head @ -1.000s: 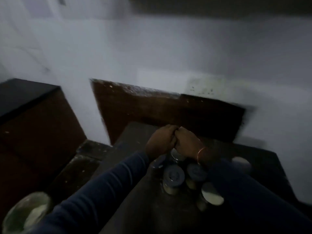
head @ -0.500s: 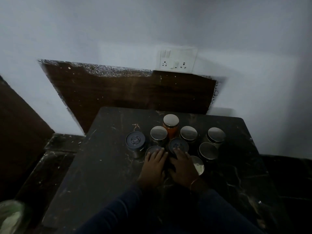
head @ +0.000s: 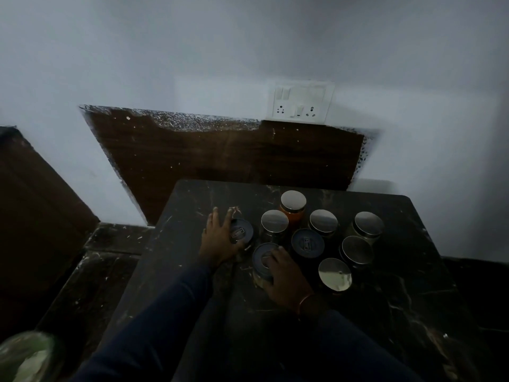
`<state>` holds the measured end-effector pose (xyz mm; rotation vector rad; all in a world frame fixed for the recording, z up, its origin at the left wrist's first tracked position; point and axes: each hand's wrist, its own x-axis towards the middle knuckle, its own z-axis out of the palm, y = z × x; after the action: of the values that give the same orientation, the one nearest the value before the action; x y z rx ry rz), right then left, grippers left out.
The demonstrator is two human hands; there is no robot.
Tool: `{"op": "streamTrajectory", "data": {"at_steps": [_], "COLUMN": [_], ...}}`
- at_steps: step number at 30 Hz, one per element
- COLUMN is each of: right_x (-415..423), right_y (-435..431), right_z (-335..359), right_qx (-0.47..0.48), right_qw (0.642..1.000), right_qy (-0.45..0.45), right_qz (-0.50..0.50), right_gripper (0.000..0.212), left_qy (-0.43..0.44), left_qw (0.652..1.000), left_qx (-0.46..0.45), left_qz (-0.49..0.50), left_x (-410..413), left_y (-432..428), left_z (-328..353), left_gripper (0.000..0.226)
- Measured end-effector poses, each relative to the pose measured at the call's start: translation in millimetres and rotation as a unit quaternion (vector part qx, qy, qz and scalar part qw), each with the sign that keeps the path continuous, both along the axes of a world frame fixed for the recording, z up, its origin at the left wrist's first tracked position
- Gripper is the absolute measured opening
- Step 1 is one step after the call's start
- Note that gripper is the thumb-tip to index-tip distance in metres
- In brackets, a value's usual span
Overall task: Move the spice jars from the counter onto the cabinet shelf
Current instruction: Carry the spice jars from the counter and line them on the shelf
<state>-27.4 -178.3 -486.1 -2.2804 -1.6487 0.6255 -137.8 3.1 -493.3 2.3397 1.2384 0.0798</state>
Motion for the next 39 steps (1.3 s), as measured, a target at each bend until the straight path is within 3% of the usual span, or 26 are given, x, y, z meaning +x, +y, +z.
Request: {"op": "streamTrajectory", "data": {"at_steps": [2, 4, 7, 10, 14, 19, 22, 24, 27, 28, 30, 31, 32, 34, 36, 38, 39], "right_x": [-1.3, -1.1, -2.1, -7.5, -18.3, -37.6, -46.5, -45.3, -45.2, -45.0, -42.4, -42.6, -42.6, -39.8, -36.1, -34.0, -34.4], "right_y": [-0.2, 0.6, 2.3, 3.8, 6.4, 17.5, 18.6, 16.1, 13.1, 11.5, 11.4, 10.7, 10.4, 10.9, 12.8, 16.3, 18.5], "right_z": [-0.6, -0.5, -4.1, -0.6, 26.1, 60.2, 71.7, 79.8, 89.6, 90.2, 87.4, 90.8, 94.0, 99.9, 105.0, 105.0, 104.6], "right_qx": [-0.006, -0.010, -0.004, -0.002, 0.084, 0.132, 0.167, 0.176, 0.200, 0.208, 0.181, 0.155, 0.137, 0.147, 0.212, 0.238, 0.239], "right_qw": [1.000, 1.000, 0.999, 0.998, 0.980, 0.947, 0.903, 0.865, 0.777, 0.734, 0.662, 0.663, 0.693, 0.777, 0.829, 0.839, 0.835], "right_qy": [0.002, 0.006, 0.021, 0.038, 0.147, 0.276, 0.370, 0.440, 0.573, 0.626, 0.712, 0.719, 0.693, 0.592, 0.487, 0.460, 0.469], "right_qz": [-0.003, -0.012, -0.030, -0.056, -0.102, -0.096, -0.142, -0.167, -0.166, -0.159, -0.151, -0.144, -0.144, -0.157, -0.177, -0.169, -0.160], "right_gripper": [0.072, 0.058, 0.056, 0.062, 0.083, 0.100, 0.094, 0.067, 0.020, 0.021, 0.051, 0.060, 0.057, 0.030, 0.024, 0.031, 0.036], "left_qy": [0.026, 0.058, 0.030, -0.051, -0.194, -0.352, -0.449, -0.505, -0.541, -0.542, -0.546, -0.550, -0.553, -0.558, -0.544, -0.521, -0.513], "left_qw": [0.997, 0.992, 0.995, 0.997, 0.978, 0.916, 0.850, 0.790, 0.709, 0.691, 0.664, 0.653, 0.641, 0.638, 0.702, 0.777, 0.795], "left_qx": [-0.052, -0.051, -0.048, -0.040, -0.070, -0.187, -0.264, -0.334, -0.443, -0.471, -0.504, -0.513, -0.522, -0.515, -0.437, -0.329, -0.300], "left_qz": [-0.044, -0.099, -0.081, -0.041, 0.039, 0.041, 0.077, 0.099, 0.091, 0.087, 0.085, 0.092, 0.105, 0.127, 0.140, 0.130, 0.120], "left_x": [4.5, 8.3, 4.5, -15.3, -43.7, -61.2, -55.9, -53.9, -57.3, -57.7, -56.6, -55.9, -54.6, -52.7, -50.5, -45.0, -41.1], "left_y": [7.5, 7.2, -3.0, -18.1, -22.4, -31.8, -51.2, -59.8, -72.5, -76.4, -82.8, -85.1, -87.2, -88.8, -87.1, -88.8, -92.3], "left_z": [-3.2, -4.2, -3.9, -4.5, 20.0, 79.7, 103.3, 105.8, 104.8, 104.7, 103.9, 104.1, 106.8, 110.7, 112.5, 115.1, 119.0], "left_gripper": [0.104, 0.101, 0.094, 0.087, 0.082, 0.087, 0.077, 0.063, 0.049, 0.051, 0.057, 0.059, 0.061, 0.064, 0.054, 0.038, 0.033]}}
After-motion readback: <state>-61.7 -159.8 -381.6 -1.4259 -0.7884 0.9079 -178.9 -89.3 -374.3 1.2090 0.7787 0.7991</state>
